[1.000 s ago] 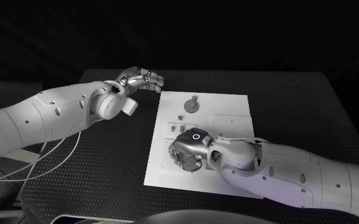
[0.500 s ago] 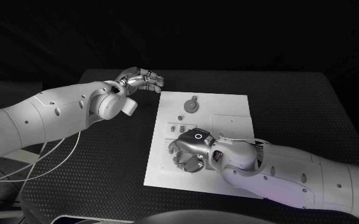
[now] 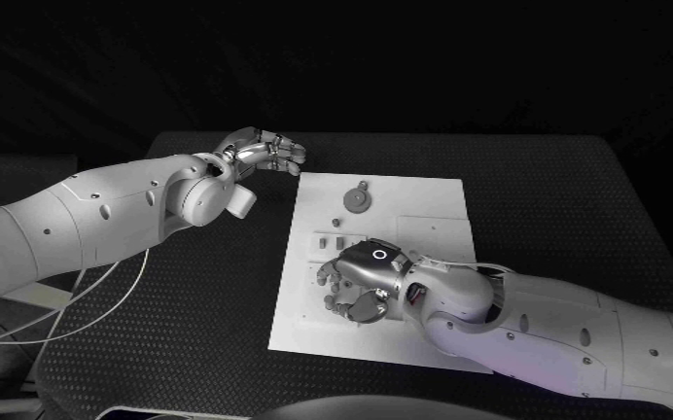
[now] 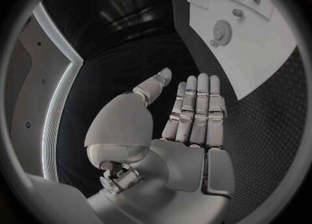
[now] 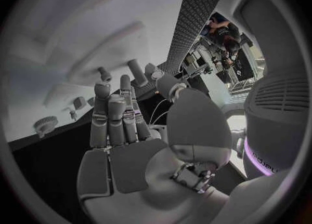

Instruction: Assemble the parts on the task board

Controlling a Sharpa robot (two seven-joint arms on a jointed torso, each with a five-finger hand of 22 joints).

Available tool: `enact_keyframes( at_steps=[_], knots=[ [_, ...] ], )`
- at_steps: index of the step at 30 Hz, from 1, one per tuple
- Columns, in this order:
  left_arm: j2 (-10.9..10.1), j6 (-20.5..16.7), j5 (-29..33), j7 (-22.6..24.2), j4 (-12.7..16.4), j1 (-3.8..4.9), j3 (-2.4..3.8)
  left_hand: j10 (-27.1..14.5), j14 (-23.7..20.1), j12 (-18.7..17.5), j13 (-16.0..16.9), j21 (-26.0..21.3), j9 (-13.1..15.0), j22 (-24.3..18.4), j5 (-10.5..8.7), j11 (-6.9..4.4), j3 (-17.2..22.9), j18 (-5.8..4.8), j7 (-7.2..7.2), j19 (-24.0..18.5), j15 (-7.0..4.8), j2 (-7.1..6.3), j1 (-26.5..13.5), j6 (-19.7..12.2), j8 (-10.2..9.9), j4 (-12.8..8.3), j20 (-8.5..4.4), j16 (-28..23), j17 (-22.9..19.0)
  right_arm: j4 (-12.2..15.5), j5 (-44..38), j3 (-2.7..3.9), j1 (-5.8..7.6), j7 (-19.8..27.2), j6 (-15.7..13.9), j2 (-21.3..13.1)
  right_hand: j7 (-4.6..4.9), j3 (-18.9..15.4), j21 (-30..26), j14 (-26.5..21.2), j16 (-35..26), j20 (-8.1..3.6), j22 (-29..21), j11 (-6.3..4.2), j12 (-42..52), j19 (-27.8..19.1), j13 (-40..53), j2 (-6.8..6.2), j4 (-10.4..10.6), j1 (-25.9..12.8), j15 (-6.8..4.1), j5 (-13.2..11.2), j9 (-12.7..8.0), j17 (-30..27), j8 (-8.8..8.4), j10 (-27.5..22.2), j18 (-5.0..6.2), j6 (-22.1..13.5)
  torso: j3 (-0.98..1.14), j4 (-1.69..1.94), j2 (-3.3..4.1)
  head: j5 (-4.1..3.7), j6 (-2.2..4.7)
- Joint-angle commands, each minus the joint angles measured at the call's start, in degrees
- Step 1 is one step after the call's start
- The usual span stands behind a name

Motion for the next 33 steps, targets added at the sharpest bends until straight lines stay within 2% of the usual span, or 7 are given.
enact_keyframes(
  at_steps=[1, 8, 15, 16, 17, 21, 33],
  knots=[
    [0.04, 0.68, 0.32, 0.34, -0.06, 0.05, 0.03, -0.01, -0.05, 0.04, -0.08, 0.06, -0.07, -0.06, -0.05, 0.1, -0.21, 0.81, -0.1, -0.06, 0.24, 0.33, -0.11, -0.32, 0.2, 0.01, 0.33, -0.39, 0.09, 1.06, 4.52, 0.84, 1.34, 2.01, -4.86, -1.18, 0.56, -0.03, 0.51, 0.68, 0.34, -0.15, 1.1, -0.49, 0.6, 0.64, 0.41, -0.08, 0.37, 0.7, -0.25, 0.17, 0.1, 0.07, 0.49, 0.85, 1.04, 0.23, -0.03, 0.01, -0.07, -0.24, 0.32],
    [0.08, 0.28, 0.32, 0.44, -0.52, 0.06, 0.03, -0.06, -0.06, 0.02, -0.1, 0.07, -0.09, -0.09, -0.05, 0.12, -0.19, 0.82, -0.09, -0.09, 0.25, 0.35, -0.06, -0.34, 0.19, -0.01, 0.34, -0.44, 0.16, 1.53, 18.87, 2.02, 6.6, 3.07, -1.99, -5.46, 2.41, -0.95, 0.21, 0.38, -0.26, 0.03, 0.84, -0.66, 1.11, 0.35, 1.1, -0.1, 4.37, -3.42, -0.47, 0.17, -0.23, -0.41, 0.39, 1.22, 1.04, -0.64, -0.05, -0.1, -0.1, -0.74, 1.15],
    [0.72, 0.31, 0.32, 0.4, -1.24, 0.05, 0.02, 0.0, -0.06, 0.06, -0.11, 0.09, -0.09, -0.11, -0.06, 0.11, -0.22, 0.82, -0.09, -0.09, 0.27, 0.36, -0.12, -0.31, 0.22, 0.04, 0.37, -0.5, 0.25, 0.71, 35.93, 2.31, 11.3, -1.12, 11.48, -10.83, -0.87, -4.39, 0.24, 2.93, -0.09, -0.99, 0.03, -4.35, 19.86, 2.9, 18.55, 2.16, 5.54, -4.87, -4.03, 0.0, 0.47, -0.81, 2.0, 12.04, 1.04, 1.83, -0.15, -0.22, -0.33, -1.7, 1.84],
    [0.85, 0.29, 0.32, 0.43, -1.32, 0.05, 0.02, 0.13, -0.04, 0.14, -0.08, 0.1, -0.09, -0.13, -0.06, 0.06, -0.24, 0.82, -0.09, -0.1, 0.27, 0.38, -0.15, -0.28, 0.24, 0.06, 0.38, -0.53, 0.31, 0.32, 37.66, 2.3, 11.78, -2.21, 13.51, -11.54, -1.82, -5.35, -0.42, 3.8, 0.19, -1.87, -0.62, -4.31, 30.53, 3.95, 32.63, 2.66, 5.24, -5.29, -2.85, 0.54, 0.7, -0.5, 1.72, 1.82, 1.04, 1.24, -0.15, -0.25, -0.36, -1.85, 1.91],
    [0.93, 0.3, 0.32, 0.44, -1.4, 0.05, 0.02, 0.22, -0.04, 0.18, -0.07, 0.11, -0.1, -0.14, -0.06, 0.02, -0.25, 0.83, -0.1, -0.1, 0.28, 0.38, -0.17, -0.27, 0.25, 0.08, 0.38, -0.56, 0.36, -0.03, 39.66, 2.29, 12.15, -3.8, 15.95, -12.24, -0.63, -5.65, -0.37, 3.98, 1.04, -1.7, -0.5, -4.16, 33.55, 3.95, 35.4, 2.89, 6.15, -6.49, -3.9, -0.01, 0.92, 0.12, 2.06, 2.49, 1.03, 1.87, -0.18, -0.31, -0.43, -1.9, 1.93],
    [1.37, 0.52, 0.32, 0.54, -1.88, 0.03, 0.01, 0.26, -0.03, 0.2, -0.06, 0.11, -0.1, -0.15, -0.06, 0.0, -0.26, 0.84, -0.1, -0.11, 0.28, 0.38, -0.18, -0.27, 0.25, 0.07, 0.38, -0.58, 0.39, -1.13, 44.38, 1.87, 12.45, -6.52, 23.79, -14.27, -0.74, -5.17, 0.14, 3.33, 4.11, -2.06, 0.26, -4.42, 41.81, 4.12, 44.46, 3.35, 7.58, -7.95, -4.06, 0.16, 1.78, 3.01, 2.57, -1.26, 1.04, 2.54, -0.17, -0.53, -0.69, -2.14, 2.28],
    [1.76, 0.63, 0.32, 0.62, -2.28, -0.29, -0.04, 0.45, -0.07, 0.28, -0.05, 0.14, -0.11, -0.18, -0.06, -0.09, -0.24, 0.87, -0.14, -0.12, 0.29, 0.41, -0.02, -0.2, 0.32, -0.03, 0.39, -0.72, 0.57, 5.28, 42.95, -0.52, 12.42, -11.35, 23.35, -22.82, -4.16, -4.95, 2.45, 9.23, 7.68, -4.05, 1.05, -7.64, 52.05, 6.98, 51.75, 2.76, 14.2, -15.26, -7.06, 0.2, 7.42, 14.24, 7.99, 0.87, 1.04, 10.46, 0.08, -0.97, -1.12, -2.15, 1.71]
  ],
)
